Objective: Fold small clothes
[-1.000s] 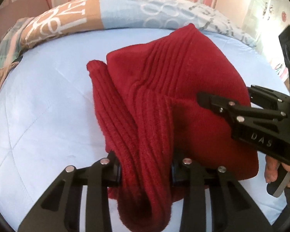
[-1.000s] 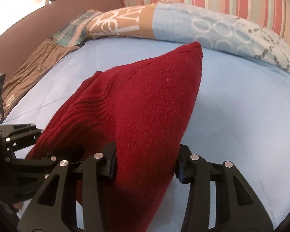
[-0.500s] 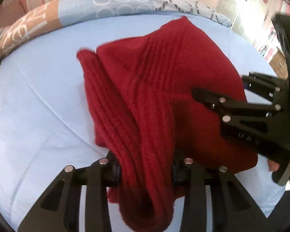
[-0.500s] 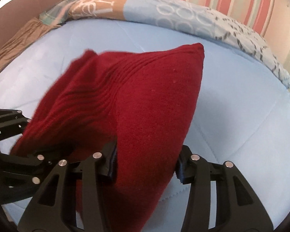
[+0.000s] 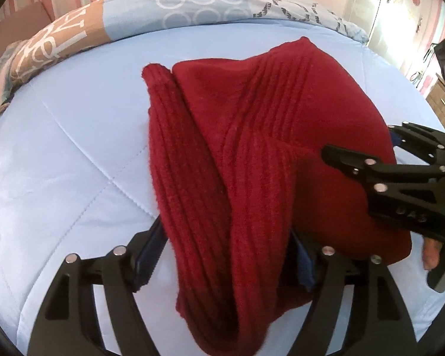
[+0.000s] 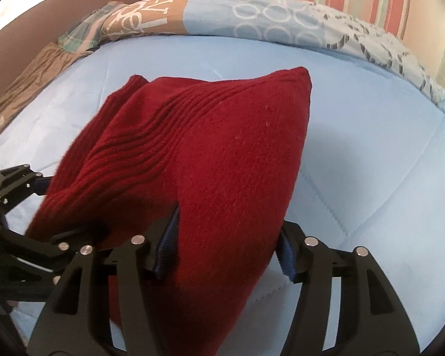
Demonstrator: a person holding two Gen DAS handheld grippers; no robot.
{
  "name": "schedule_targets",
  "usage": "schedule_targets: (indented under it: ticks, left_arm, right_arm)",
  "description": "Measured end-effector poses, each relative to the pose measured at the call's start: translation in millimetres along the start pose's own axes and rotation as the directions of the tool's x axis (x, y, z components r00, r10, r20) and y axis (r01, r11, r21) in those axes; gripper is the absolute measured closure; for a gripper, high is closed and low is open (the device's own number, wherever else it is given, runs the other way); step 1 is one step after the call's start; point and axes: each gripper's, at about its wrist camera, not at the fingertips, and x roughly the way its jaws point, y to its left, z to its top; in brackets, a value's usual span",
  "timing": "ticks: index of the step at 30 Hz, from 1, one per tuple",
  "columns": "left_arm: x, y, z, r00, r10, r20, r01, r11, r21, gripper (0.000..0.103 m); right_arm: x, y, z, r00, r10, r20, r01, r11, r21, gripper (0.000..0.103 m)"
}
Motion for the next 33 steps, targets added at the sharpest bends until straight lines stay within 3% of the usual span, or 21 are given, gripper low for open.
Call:
schedule_targets:
  ticks: [5, 9, 13, 14, 16, 18, 24, 33]
  left_arm:
    - [-8, 2, 0, 0.999, 0.029, 0.016, -0.029, 1.000, 0.007, 0.026]
    - [-26, 2, -11, 0.998, 0.050, 0.032, -0.050, 0.999, 0.009, 0.026]
    - [-45, 8, -22, 0.996, 0.074, 0.052, -0.074, 0.997, -0.004, 0.023]
    - [-51, 8, -28, 0.995, 0.085, 0.056, -0.084, 0.996, -0.012, 0.017]
    - [-60, 13, -35, 0.992, 0.103, 0.070, -0.101, 0.995, -0.026, 0.013]
    - [-69, 19, -42, 0.991, 0.112, 0.072, -0.109, 0.993, -0.039, 0.013]
    - [-87, 39, -59, 0.986, 0.162, 0.050, -0.158, 0.984, -0.082, 0.013]
    - [-117, 59, -97, 0.983, 0.180, 0.041, -0.172, 0.973, -0.153, 0.013]
  right_arm:
    - [-27, 8, -9, 0.998, -0.059, 0.011, 0.059, 0.997, -0.039, 0.029]
    - [-51, 19, -23, 0.983, -0.175, 0.055, 0.179, 0.981, -0.072, 0.016]
    - [-73, 36, -46, 0.930, -0.342, 0.138, 0.353, 0.933, -0.071, 0.004]
    - [-76, 40, -52, 0.913, -0.378, 0.156, 0.392, 0.918, -0.069, 0.003]
    - [-74, 46, -61, 0.890, -0.430, 0.152, 0.445, 0.892, -0.078, 0.003]
    - [-71, 49, -69, 0.881, -0.454, 0.135, 0.467, 0.879, -0.090, 0.003]
    - [-84, 63, -93, 0.903, -0.417, 0.106, 0.427, 0.900, -0.091, 0.003]
    - [-128, 71, -109, 0.951, -0.279, 0.136, 0.275, 0.960, 0.045, 0.003]
